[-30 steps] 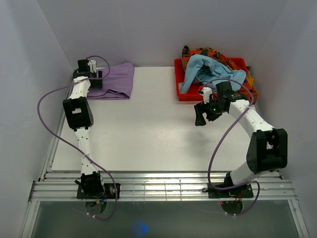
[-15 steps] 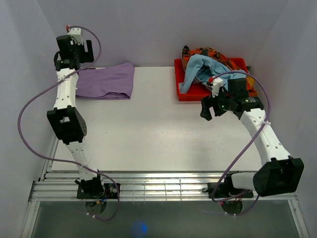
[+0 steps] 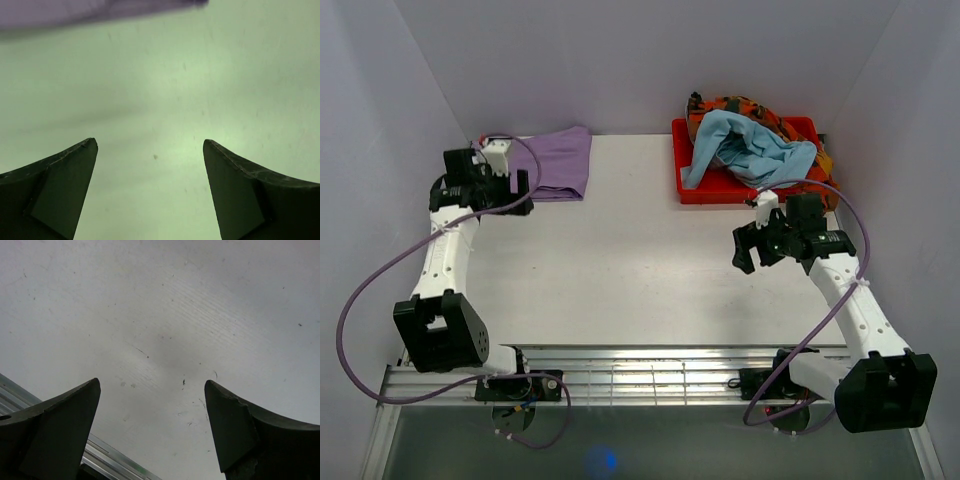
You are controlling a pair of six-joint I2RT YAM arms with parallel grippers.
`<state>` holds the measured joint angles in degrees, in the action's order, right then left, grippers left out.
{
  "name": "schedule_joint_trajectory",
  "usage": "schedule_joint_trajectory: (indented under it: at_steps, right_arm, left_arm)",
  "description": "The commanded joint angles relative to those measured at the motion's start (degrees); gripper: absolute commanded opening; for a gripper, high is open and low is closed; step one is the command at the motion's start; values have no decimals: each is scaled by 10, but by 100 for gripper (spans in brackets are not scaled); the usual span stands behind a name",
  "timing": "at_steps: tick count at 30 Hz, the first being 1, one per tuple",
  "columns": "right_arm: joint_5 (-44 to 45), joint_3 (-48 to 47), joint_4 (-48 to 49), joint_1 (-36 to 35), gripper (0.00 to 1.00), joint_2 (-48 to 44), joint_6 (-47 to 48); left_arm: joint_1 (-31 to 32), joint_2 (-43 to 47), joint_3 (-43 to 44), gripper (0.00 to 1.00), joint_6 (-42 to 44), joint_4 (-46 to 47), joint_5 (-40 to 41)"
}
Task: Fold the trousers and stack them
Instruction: Neatly place the folded trousers to the corner
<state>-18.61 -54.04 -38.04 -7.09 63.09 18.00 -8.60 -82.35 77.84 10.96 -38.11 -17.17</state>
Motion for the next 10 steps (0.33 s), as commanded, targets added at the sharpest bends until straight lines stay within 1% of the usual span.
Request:
schedule_joint_trajectory:
  at_steps: [1,2,4,7,10]
  right_arm:
    - [2,32,21,3,90,-32,6]
    - [8,46,22,3,90,-36,8]
    - [7,59,24,4,90,-43,12]
    - [-8,80,30,3,90,-53,8]
    - [1,90,38,4,90,-62,8]
  left_arm:
    - [-1,98,-103,98,8,-21,-32]
    - [-1,128,-122,98,7,-11,-30]
    - [-1,150,-165,98,4,-3,-17]
    - [-1,175,-201,98,3,2,-18]
    - [0,191,-217,98,18,5,-37]
